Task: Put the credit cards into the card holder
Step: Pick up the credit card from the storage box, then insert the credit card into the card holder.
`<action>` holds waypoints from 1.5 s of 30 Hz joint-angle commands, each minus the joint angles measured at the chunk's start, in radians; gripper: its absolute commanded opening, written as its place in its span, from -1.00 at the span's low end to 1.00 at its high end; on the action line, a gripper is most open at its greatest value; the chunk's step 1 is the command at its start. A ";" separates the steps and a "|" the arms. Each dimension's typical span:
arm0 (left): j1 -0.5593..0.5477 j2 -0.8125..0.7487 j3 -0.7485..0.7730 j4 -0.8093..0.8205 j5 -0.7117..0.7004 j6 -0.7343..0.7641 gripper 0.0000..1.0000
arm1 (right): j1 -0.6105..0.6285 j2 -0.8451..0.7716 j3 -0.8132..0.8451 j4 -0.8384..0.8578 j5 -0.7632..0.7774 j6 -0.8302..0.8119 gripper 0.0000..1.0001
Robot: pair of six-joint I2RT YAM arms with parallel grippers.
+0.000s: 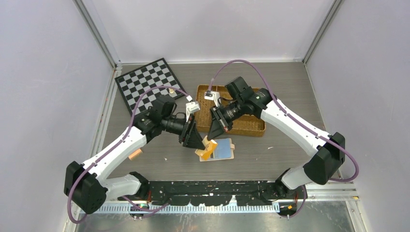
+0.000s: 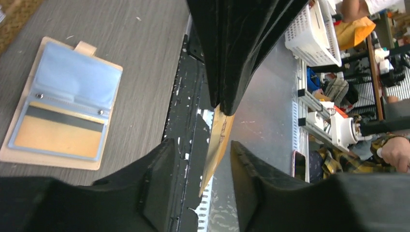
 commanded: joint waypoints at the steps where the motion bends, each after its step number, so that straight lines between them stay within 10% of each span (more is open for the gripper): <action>1: -0.014 -0.008 -0.002 0.067 0.078 -0.018 -0.14 | 0.014 -0.005 0.042 -0.001 -0.071 -0.001 -0.99; 7: -0.075 -0.014 -0.028 0.094 0.127 -0.035 -1.00 | 0.015 -0.004 0.032 0.004 0.003 0.015 -0.96; 12: -0.077 -0.044 -0.071 0.117 -0.049 -0.126 -1.00 | -0.011 -0.086 -0.043 0.081 0.253 0.131 -0.09; 15: -0.078 -0.067 -0.126 0.148 -0.284 -0.237 -1.00 | -0.056 -0.157 -0.176 0.163 0.347 0.239 0.08; 26: -0.080 0.017 -0.402 0.632 -0.541 -0.673 -1.00 | -0.079 -0.276 -0.578 0.381 0.641 0.446 -0.14; 45: -0.085 0.201 -0.398 0.691 -0.519 -0.684 -1.00 | -0.078 -0.141 -0.737 0.544 0.652 0.514 -0.34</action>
